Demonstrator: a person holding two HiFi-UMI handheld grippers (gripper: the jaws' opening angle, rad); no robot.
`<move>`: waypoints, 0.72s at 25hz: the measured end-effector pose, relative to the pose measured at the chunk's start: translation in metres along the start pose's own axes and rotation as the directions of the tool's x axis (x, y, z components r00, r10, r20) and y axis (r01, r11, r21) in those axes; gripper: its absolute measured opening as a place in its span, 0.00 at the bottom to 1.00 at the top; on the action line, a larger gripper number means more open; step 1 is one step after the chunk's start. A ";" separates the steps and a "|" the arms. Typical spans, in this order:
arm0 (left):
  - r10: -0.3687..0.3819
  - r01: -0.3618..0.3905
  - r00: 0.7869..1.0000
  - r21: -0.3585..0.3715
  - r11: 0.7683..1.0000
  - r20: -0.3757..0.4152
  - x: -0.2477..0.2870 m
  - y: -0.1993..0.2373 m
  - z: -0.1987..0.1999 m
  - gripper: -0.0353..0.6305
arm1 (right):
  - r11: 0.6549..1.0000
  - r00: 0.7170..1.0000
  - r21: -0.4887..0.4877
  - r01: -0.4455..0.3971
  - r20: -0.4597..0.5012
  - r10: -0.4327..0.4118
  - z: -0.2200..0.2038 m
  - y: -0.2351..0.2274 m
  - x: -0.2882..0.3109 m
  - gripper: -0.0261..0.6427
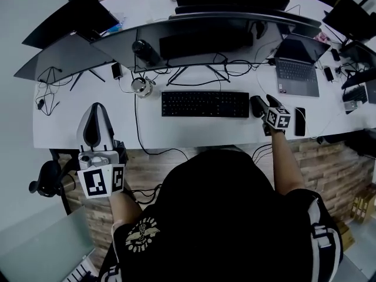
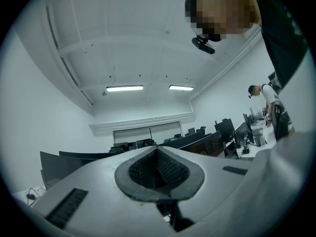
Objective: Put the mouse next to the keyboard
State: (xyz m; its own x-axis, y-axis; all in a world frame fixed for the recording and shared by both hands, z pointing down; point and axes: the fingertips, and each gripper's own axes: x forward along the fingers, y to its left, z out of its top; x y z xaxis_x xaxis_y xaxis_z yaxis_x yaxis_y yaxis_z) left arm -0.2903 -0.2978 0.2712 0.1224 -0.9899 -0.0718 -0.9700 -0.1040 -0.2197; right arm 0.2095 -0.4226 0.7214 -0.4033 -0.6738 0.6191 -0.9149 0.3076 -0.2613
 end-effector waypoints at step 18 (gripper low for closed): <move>-0.023 0.024 0.998 -0.019 1.000 0.056 -0.052 0.003 0.006 0.06 | 0.971 0.908 -0.239 -0.028 0.400 0.124 0.119 0.115 -0.158 0.04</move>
State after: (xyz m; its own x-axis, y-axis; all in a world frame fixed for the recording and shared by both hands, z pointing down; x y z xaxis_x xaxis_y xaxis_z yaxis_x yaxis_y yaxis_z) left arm -0.2986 -0.2463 0.2689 0.1562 -0.9802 -0.1216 -0.9707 -0.1296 -0.2024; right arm 0.1667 -0.3608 0.5057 -0.4856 -0.8425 0.2330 -0.8736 0.4775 -0.0941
